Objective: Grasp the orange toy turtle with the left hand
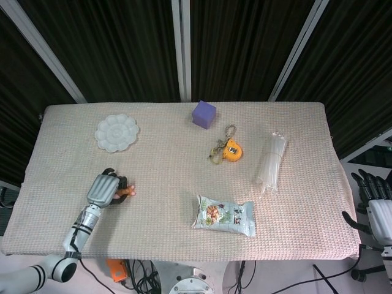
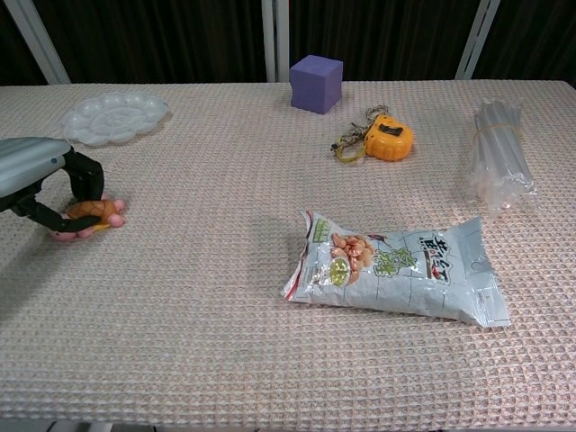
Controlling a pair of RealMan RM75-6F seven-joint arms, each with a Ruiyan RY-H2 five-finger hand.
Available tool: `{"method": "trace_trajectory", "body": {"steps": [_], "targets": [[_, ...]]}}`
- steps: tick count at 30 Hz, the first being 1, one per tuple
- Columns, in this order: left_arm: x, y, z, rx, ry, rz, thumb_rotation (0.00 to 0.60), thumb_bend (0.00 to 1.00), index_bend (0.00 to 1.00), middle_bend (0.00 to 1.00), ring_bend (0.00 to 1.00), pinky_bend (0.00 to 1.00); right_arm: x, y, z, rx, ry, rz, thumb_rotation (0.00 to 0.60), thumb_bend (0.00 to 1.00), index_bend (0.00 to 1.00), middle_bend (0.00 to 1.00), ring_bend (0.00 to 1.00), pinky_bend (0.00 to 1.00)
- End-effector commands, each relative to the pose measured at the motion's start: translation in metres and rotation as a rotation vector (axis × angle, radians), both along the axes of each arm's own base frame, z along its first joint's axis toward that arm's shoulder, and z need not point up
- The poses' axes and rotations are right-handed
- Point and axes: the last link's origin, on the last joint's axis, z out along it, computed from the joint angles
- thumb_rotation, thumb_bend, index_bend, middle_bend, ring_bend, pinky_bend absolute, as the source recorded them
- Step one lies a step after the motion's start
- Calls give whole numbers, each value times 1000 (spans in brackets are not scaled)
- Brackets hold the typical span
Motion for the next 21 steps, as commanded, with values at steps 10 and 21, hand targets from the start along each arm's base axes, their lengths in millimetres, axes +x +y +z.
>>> {"method": "trace_trajectory", "body": {"steps": [10, 21], "targets": [[0, -26, 55, 71, 24, -32, 600, 45, 71, 0, 0, 0, 3, 3, -5, 4, -27, 7, 600, 170, 0, 0, 0, 0], [-58, -106, 147, 320, 27, 111, 600, 61, 71, 32, 0, 0, 4, 6, -7, -2, -30, 15, 600, 170, 0, 0, 0, 0]]}}
